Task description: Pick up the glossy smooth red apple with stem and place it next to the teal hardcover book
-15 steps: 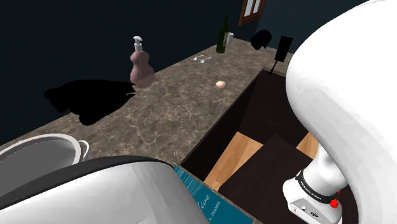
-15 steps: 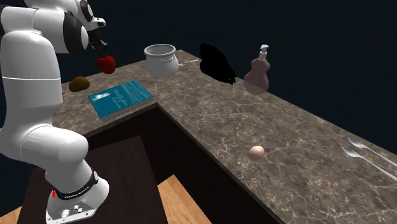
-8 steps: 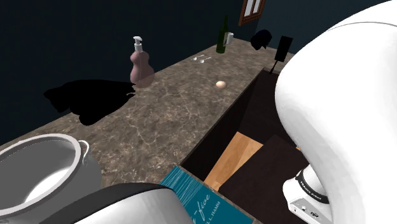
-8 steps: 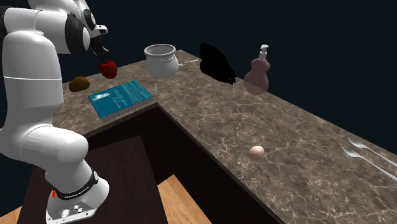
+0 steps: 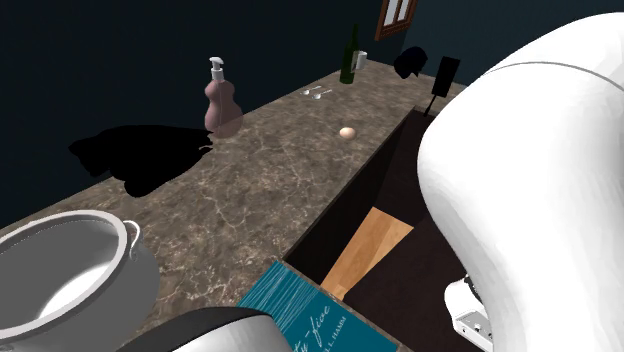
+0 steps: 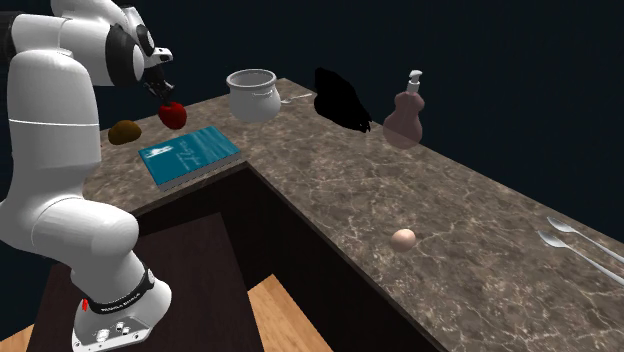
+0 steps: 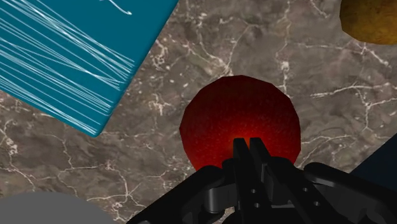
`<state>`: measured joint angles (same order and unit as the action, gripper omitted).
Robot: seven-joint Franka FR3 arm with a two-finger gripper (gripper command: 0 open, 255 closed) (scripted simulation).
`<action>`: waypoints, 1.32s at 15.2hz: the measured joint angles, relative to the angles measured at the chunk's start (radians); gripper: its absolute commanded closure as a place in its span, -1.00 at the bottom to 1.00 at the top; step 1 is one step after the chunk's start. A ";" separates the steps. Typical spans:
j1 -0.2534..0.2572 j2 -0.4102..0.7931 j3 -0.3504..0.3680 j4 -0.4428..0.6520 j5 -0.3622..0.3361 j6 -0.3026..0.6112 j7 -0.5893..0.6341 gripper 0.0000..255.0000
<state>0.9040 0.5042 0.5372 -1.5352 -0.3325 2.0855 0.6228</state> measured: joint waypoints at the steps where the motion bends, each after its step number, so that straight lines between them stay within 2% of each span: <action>1: 0.000 0.001 0.000 0.000 0.000 0.000 0.000 1.00; 3: 0.000 0.001 0.000 0.000 0.000 0.001 0.000 1.00; 4: 0.000 0.001 0.000 0.000 0.000 0.001 0.000 -1.00; 10: 0.000 0.001 0.000 0.000 -0.001 0.001 0.000 -1.00; 15: -0.009 -0.053 0.018 0.036 0.031 -0.081 -0.017 -1.00; 20: -0.007 -0.052 0.018 0.050 0.032 -0.094 -0.020 -1.00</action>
<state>0.8965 0.4522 0.5552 -1.4856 -0.3004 1.9911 0.6032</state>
